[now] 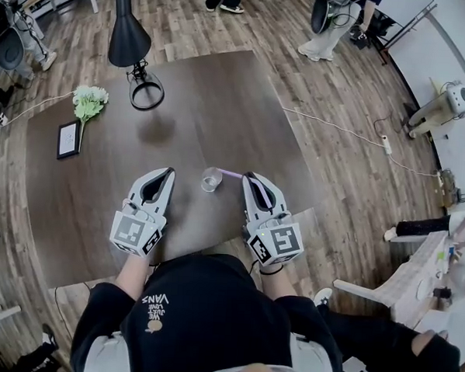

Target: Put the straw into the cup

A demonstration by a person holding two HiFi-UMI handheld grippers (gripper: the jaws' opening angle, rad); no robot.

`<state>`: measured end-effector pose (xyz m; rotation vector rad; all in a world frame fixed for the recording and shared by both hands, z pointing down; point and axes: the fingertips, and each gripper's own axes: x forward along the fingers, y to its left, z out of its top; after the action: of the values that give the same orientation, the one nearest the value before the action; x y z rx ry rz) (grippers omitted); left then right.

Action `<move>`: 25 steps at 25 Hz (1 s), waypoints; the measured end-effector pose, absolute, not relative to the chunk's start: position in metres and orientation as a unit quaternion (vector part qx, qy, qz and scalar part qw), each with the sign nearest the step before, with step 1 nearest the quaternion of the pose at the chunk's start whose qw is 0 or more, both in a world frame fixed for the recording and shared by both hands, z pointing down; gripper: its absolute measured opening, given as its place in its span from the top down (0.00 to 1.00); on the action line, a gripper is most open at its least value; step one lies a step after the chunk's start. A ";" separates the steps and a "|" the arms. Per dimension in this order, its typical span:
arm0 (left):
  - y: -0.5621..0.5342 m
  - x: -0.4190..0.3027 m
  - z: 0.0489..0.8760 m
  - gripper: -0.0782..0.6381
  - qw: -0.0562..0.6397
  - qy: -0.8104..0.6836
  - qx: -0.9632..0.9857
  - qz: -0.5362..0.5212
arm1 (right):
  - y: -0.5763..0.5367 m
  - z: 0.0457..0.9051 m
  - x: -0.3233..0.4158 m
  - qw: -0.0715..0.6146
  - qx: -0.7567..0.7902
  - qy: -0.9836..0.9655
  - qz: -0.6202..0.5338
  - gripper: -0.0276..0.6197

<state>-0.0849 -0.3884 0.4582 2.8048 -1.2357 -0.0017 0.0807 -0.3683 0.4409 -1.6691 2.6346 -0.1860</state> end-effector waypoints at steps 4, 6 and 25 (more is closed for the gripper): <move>-0.393 -0.083 0.462 0.88 0.042 -0.412 0.910 -0.002 | -0.375 0.452 0.075 -0.003 -0.519 0.852 -0.071 0.89; -0.394 -0.082 0.461 0.88 0.041 -0.417 0.908 -0.002 | -0.379 0.456 0.073 -0.008 -0.510 0.857 -0.075 0.89; -0.406 -0.083 0.458 0.88 0.040 -0.436 0.899 -0.004 | -0.399 0.492 0.061 -0.046 -0.481 0.870 -0.099 0.89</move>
<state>-0.0833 -0.4056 0.4582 2.7537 -1.3357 -0.0129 0.0612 -0.3992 0.4918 -1.5582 2.8147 -0.3200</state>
